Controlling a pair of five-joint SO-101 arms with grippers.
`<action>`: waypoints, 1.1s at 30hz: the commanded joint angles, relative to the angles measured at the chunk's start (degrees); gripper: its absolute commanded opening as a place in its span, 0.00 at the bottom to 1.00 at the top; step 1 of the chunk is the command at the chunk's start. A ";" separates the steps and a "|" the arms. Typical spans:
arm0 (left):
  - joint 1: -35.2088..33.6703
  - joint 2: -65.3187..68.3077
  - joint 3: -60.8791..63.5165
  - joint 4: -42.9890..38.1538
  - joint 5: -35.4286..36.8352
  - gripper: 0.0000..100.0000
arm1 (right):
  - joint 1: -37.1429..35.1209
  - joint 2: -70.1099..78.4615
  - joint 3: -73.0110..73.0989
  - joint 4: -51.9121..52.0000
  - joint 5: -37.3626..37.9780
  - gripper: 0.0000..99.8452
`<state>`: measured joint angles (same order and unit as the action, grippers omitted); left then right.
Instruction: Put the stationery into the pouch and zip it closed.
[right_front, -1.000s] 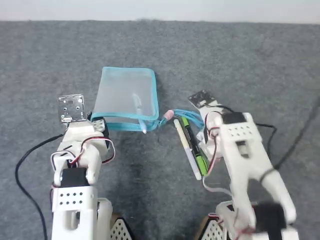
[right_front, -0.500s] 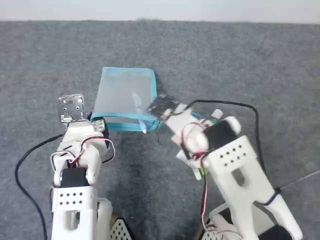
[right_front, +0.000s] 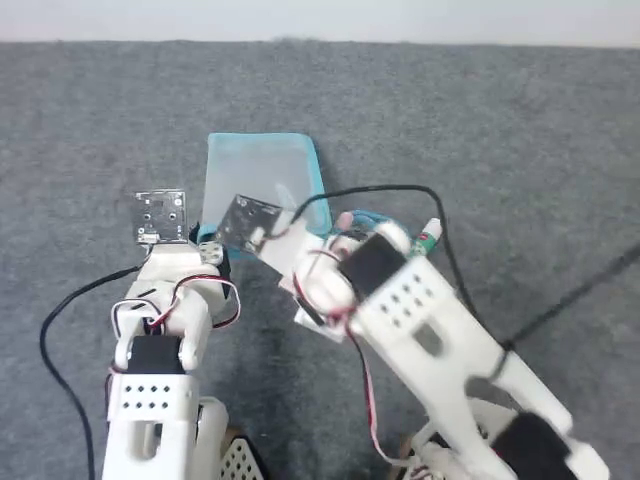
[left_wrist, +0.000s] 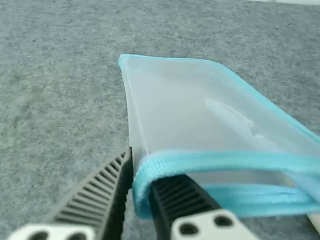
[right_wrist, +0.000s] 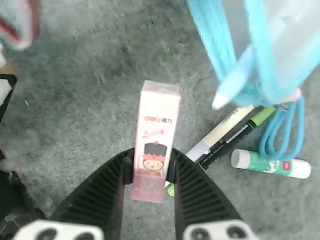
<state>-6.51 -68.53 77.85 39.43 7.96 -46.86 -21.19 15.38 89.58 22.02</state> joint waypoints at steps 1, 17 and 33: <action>0.53 -1.23 -2.42 -0.62 -0.35 0.01 | 3.30 6.37 -7.21 -3.74 -0.88 0.01; 0.53 -1.05 -2.15 -0.53 -0.44 0.01 | 9.45 17.01 -36.04 5.93 -0.53 0.01; 0.53 -1.32 -2.15 -0.53 -0.44 0.01 | 14.29 6.11 -6.68 0.40 2.29 0.01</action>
<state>-6.51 -68.53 77.85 39.43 7.96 -36.13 -6.77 1.58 95.30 23.43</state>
